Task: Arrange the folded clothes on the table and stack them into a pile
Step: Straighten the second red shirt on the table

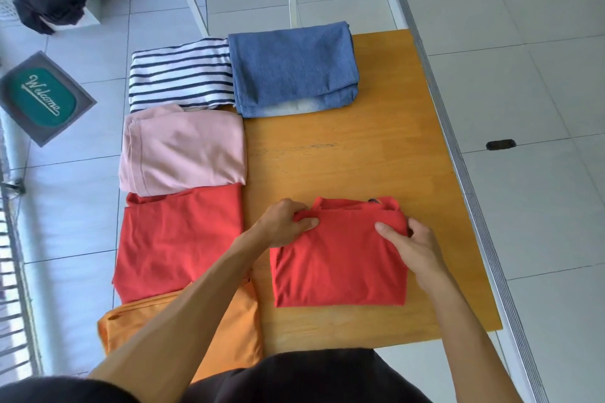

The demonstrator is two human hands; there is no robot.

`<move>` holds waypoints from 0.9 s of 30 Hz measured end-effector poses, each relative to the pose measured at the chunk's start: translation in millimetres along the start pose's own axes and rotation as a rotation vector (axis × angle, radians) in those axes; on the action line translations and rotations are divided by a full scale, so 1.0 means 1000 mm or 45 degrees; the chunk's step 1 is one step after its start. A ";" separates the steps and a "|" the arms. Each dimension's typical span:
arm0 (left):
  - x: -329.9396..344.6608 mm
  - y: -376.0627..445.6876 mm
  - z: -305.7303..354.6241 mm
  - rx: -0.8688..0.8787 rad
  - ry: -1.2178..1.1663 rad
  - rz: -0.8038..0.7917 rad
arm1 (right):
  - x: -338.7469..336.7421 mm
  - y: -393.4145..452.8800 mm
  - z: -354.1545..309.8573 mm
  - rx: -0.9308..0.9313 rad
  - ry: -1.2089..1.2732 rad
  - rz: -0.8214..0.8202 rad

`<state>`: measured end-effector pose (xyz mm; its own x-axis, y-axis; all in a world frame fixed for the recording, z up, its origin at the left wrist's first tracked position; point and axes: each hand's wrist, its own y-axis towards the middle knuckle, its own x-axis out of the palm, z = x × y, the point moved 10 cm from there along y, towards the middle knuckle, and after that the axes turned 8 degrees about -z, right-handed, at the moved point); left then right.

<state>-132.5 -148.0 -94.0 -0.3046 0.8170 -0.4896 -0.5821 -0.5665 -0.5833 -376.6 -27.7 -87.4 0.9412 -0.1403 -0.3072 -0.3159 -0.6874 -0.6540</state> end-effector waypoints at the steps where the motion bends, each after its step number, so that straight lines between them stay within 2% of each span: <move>1: -0.008 -0.005 -0.004 -0.012 -0.026 0.040 | 0.003 0.007 -0.013 -0.048 -0.007 0.010; 8: -0.106 -0.018 -0.023 -0.135 -0.082 0.367 | 0.043 0.069 -0.127 -0.351 -0.148 -0.110; 12: -0.158 -0.002 -0.028 -0.202 -0.055 0.507 | 0.056 0.107 -0.172 -0.380 -0.116 -0.108; 21: -0.190 0.053 -0.052 -0.434 0.019 0.559 | 0.067 0.160 -0.183 -0.290 -0.276 0.074; 27: -0.188 0.056 -0.055 -0.449 0.018 0.615 | 0.064 0.164 -0.182 -0.253 -0.277 0.023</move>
<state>-66.5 -339.3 -70.3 -0.4610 0.4579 -0.7602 -0.0943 -0.8770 -0.4711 -346.5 -278.9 -89.0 0.8810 -0.0124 -0.4730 -0.2827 -0.8154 -0.5052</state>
